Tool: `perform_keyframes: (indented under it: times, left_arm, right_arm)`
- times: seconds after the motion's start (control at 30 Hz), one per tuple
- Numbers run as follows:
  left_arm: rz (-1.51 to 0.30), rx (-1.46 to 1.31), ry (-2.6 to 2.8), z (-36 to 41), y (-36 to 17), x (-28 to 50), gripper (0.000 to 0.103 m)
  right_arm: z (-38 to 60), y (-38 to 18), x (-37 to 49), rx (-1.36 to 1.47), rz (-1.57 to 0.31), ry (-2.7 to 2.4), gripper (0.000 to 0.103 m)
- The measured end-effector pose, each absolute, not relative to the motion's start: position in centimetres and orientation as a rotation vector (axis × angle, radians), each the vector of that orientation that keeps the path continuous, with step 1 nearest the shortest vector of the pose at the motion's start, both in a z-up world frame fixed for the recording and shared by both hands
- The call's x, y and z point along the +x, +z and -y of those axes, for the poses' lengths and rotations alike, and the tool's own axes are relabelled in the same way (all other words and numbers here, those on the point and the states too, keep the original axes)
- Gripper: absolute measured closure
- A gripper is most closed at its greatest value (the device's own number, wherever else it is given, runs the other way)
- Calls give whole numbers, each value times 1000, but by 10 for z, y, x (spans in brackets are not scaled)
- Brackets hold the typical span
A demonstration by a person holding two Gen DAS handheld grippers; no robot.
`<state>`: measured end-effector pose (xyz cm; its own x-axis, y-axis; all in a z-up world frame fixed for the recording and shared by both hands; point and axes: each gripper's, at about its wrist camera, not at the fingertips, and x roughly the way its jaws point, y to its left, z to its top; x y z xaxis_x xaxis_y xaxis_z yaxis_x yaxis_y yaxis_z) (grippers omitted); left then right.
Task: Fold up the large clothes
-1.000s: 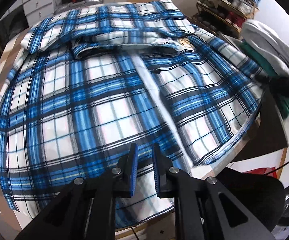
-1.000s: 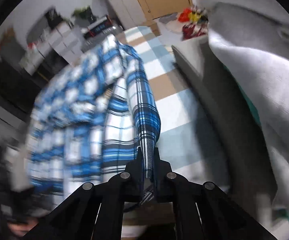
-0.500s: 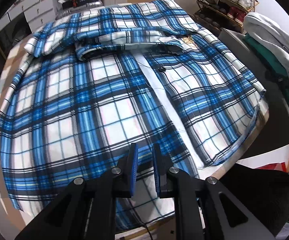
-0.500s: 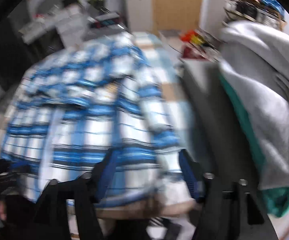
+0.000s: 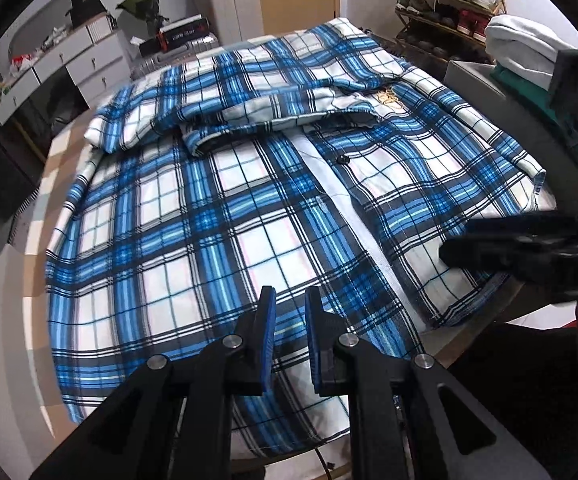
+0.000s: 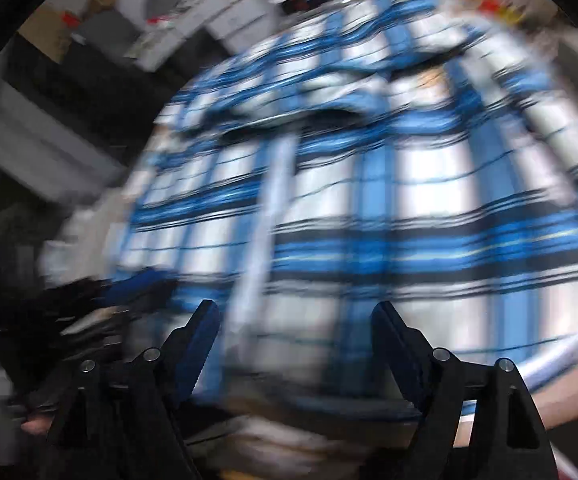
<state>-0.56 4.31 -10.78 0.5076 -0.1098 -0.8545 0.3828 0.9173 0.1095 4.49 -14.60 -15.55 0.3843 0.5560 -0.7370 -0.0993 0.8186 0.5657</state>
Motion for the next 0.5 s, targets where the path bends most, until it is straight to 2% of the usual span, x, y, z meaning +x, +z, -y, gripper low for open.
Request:
perform_keyframes:
  times: [0.13, 0.2, 0.27, 0.4, 0.43, 0.47, 0.5]
  left_arm:
    - [-965, 340, -289, -40, -103, -10, 92]
    - [-956, 354, -292, -37, -102, -11, 89]
    - [-942, 361, -290, -36, -100, -12, 80]
    - [-882, 351, -263, -37, -91, -15, 78]
    - [-868, 355, -247, -38, -89, -16, 72]
    - [-839, 356, -220, -41, -86, -15, 59]
    - [-812, 360, -183, -45, -83, -15, 50]
  right_arm:
    - [159, -155, 44, 555, -1039, 438, 24]
    - [168, -148, 39, 579, -983, 416, 23]
    - [174, -141, 39, 587, -941, 404, 23]
    - [181, -135, 35, 540, -919, 333, 19]
    - [182, -133, 33, 528, -925, 317, 19]
    - [183, -132, 31, 506, -931, 296, 19]
    - [182, -131, 32, 490, -928, 289, 19]
